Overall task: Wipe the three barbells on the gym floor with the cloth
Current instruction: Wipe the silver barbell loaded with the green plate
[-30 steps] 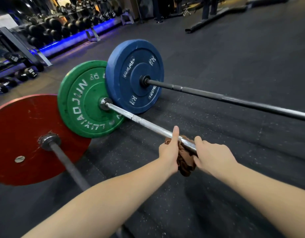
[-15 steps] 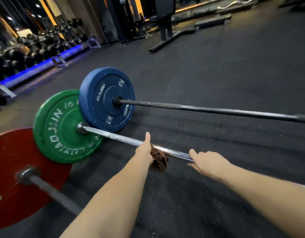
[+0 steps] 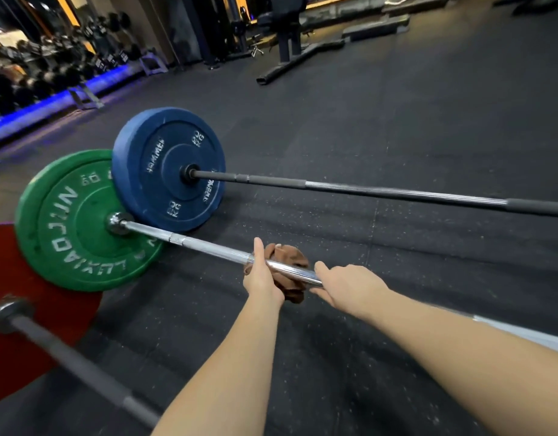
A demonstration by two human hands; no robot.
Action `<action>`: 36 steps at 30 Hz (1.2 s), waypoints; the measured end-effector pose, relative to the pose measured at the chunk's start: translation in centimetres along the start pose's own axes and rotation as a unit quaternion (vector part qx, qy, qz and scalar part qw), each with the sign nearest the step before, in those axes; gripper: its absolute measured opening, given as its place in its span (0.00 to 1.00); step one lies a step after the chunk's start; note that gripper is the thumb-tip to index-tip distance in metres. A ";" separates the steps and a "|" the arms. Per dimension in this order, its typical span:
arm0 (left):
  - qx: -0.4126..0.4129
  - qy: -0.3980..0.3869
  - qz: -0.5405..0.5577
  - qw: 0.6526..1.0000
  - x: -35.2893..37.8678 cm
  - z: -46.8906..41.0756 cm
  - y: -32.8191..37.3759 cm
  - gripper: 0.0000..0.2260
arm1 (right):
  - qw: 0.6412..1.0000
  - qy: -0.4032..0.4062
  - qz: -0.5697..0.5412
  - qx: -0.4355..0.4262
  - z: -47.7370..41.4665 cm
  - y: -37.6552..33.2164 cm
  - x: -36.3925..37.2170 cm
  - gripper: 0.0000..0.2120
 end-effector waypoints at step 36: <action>-0.030 -0.063 -0.013 0.997 2.3 1.0 -7.1 0.38 | 0.999 0.016 0.036 0.019 3.6 4.0 0.3 0.18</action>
Point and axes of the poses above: each hand's wrist, its own z-axis away from the middle knuckle, its own x-axis out of the palm, y = z × x, the point moved 8 cm from there along -z, towards the middle knuckle, and after that the axes turned 5 degrees about z, right-handed, at the moved point
